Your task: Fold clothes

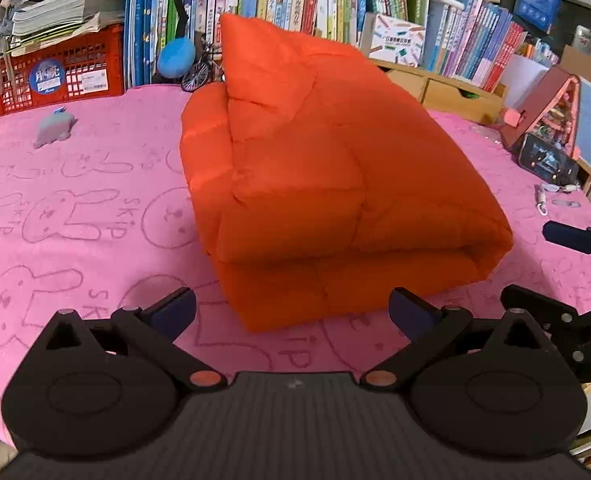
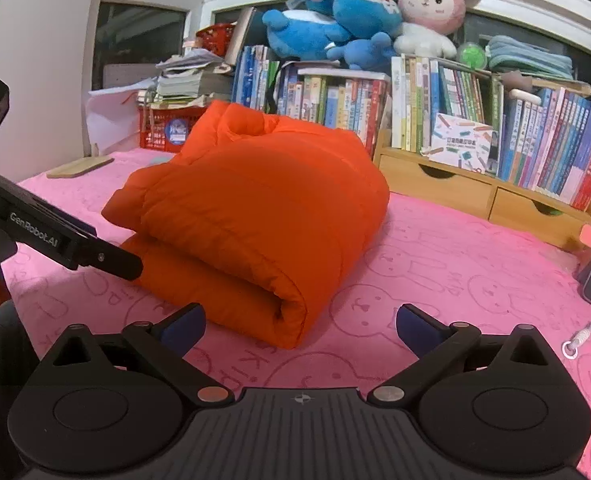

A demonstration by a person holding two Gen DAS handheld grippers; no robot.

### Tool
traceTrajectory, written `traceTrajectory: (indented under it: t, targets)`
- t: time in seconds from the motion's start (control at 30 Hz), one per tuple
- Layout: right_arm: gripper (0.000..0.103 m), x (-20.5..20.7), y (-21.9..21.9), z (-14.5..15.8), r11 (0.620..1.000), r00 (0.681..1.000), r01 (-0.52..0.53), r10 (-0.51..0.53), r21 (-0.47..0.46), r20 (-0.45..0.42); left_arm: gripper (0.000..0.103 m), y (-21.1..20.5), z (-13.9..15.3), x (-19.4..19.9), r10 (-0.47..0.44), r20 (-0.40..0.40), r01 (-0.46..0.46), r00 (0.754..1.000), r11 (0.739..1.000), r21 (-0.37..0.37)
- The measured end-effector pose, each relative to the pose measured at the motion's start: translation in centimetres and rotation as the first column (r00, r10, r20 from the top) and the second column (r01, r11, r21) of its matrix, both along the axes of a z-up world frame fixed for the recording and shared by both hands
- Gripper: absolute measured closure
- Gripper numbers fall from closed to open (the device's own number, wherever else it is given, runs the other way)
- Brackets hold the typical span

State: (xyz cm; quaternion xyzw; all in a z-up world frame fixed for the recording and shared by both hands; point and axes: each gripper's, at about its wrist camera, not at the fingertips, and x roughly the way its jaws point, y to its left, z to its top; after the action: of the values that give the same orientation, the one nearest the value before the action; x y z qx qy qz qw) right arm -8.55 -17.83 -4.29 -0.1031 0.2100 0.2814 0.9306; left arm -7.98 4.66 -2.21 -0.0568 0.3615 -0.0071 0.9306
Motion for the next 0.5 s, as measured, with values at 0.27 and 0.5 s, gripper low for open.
traceTrajectory:
  t: [0.27, 0.5]
  targets:
    - [0.0, 0.26, -0.12, -0.21, 0.999, 1.0, 0.027, -0.026, 0.03, -0.016, 0.0, -0.58, -0.11, 0.52, 0.023, -0.03, -0.023, 0.999, 0.999, 0.031]
    - [0.0, 0.38, 0.1, -0.46, 0.998, 0.999, 0.033, -0.032, 0.045, -0.023, 0.0, -0.72, -0.63, 0.93, 0.006, -0.039, -0.006, 0.999, 1.0, -0.003]
